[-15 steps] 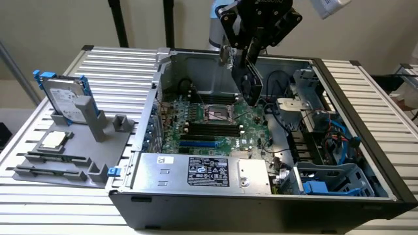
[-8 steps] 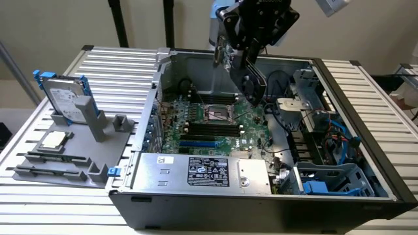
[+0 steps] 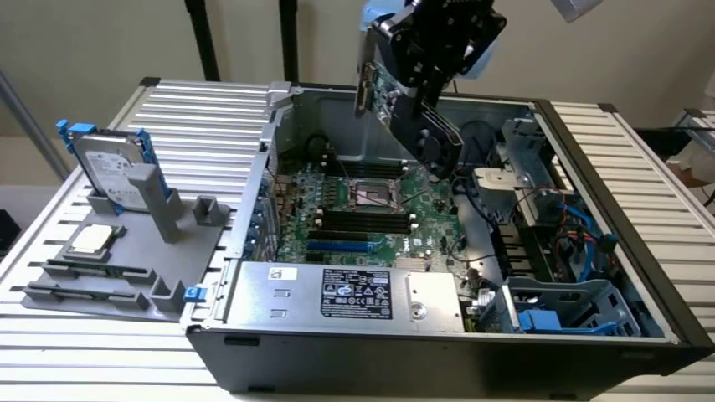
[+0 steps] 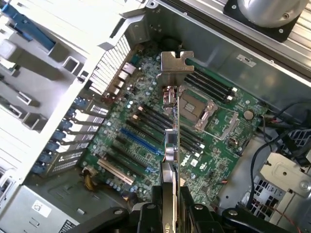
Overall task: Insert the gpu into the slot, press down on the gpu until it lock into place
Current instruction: 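Insert the gpu into the slot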
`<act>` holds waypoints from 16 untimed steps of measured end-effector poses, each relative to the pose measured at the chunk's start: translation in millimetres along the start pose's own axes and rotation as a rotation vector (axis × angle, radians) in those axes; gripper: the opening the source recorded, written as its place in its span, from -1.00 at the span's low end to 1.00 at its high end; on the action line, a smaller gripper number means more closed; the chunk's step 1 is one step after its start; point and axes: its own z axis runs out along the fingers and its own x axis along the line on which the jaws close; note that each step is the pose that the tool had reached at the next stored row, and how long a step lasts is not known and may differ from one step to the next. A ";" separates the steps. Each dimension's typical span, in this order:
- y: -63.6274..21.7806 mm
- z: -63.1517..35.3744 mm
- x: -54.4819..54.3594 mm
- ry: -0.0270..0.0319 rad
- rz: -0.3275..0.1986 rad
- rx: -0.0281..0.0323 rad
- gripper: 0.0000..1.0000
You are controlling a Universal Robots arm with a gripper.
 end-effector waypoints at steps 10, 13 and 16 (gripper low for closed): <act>0.2 -2.7 0.1 0.0139 -0.181 0.0072 -0.48; 0.3 -3.5 0.1 0.0180 -0.235 0.0093 -0.48; 0.3 -4.5 0.2 0.0224 -0.290 0.0116 -0.48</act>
